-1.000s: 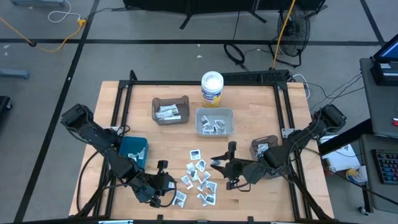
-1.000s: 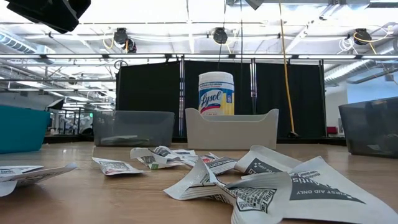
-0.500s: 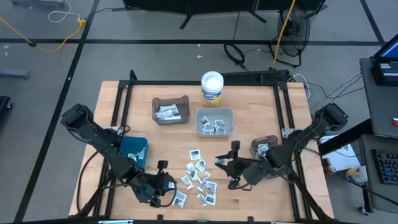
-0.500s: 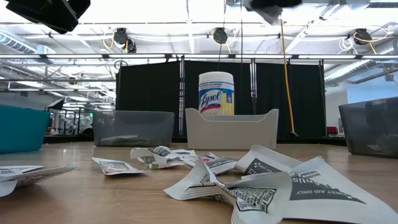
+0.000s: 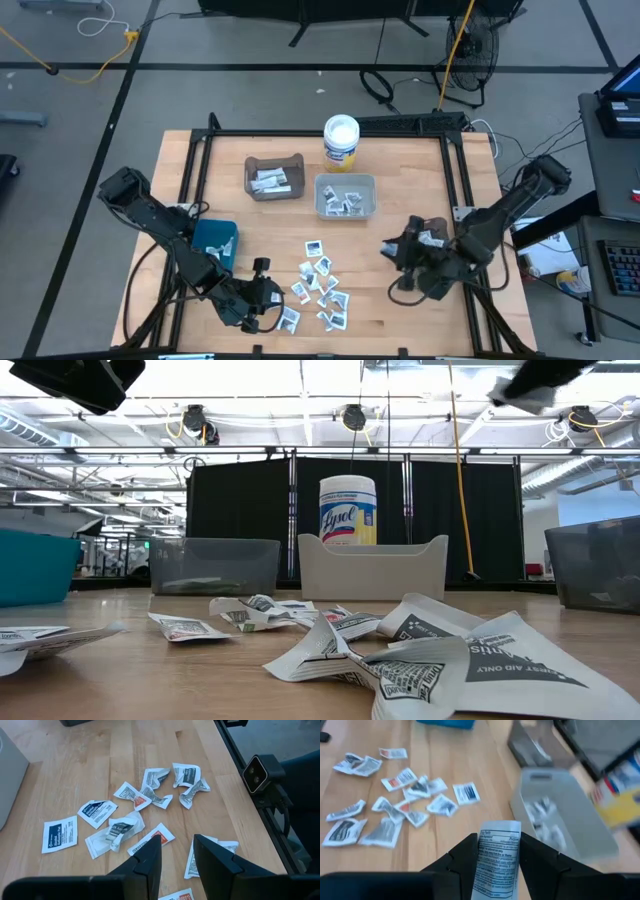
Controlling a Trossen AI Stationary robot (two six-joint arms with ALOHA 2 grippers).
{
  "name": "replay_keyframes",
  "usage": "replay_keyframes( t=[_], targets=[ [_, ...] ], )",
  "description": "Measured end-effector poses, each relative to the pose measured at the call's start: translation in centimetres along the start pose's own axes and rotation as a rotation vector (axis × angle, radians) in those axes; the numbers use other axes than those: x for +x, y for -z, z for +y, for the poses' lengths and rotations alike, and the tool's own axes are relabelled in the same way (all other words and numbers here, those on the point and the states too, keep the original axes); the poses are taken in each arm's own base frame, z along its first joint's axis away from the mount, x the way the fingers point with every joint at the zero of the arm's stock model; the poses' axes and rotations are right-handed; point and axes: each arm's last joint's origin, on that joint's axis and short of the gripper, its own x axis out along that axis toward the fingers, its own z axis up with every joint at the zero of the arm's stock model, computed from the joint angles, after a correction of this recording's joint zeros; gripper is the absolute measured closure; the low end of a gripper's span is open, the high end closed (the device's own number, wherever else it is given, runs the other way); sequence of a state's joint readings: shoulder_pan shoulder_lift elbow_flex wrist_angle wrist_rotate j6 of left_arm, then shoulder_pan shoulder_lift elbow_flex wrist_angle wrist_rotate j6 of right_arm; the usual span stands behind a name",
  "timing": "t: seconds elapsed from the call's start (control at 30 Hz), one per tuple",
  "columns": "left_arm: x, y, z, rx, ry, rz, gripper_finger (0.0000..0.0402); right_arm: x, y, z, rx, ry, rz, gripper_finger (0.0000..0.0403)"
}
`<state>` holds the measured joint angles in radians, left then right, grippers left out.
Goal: Pick & Place First Aid Supplies
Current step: Put the blue alcohol pad into the bottom black bin
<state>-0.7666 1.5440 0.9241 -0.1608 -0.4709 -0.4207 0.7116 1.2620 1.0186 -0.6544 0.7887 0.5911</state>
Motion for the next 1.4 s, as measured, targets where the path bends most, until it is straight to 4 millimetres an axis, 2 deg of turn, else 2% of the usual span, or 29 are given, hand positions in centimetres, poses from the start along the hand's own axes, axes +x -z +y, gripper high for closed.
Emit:
replay_keyframes(
  t=[0.23, 0.43, 0.7, 0.83, 1.27, 1.4],
  targets=[
    [0.0, 0.0, 0.0, -0.004, 0.0, 0.0, 0.0282, -2.6, 3.0, -2.3, 0.134, 0.105, 0.206, 0.0273],
    [0.0, 0.0, 0.0, -0.004, -0.001, 0.0, 0.0282, -4.2, 5.0, -3.3, 0.218, 0.209, 0.329, 0.0273],
    [0.0, 0.0, 0.0, -0.005, 0.0, -0.003, 0.0282, -3.3, 8.9, -4.1, 0.342, 0.339, 0.483, 0.0273],
    [0.1, -0.2, 0.2, -0.011, -0.004, -0.01, 0.0282, -2.6, 10.6, -4.6, 0.394, 0.414, 0.49, 0.0273],
    [0.5, -0.9, 0.8, 0.004, -0.01, -0.048, 0.0282, -2.4, 10.9, -4.5, 0.452, 0.419, 0.474, 0.0273],
    [0.4, -0.9, 0.7, 0.004, -0.009, -0.048, 0.0282, -2.3, 10.9, -4.3, 0.439, 0.396, 0.476, 0.0262]
  ],
)
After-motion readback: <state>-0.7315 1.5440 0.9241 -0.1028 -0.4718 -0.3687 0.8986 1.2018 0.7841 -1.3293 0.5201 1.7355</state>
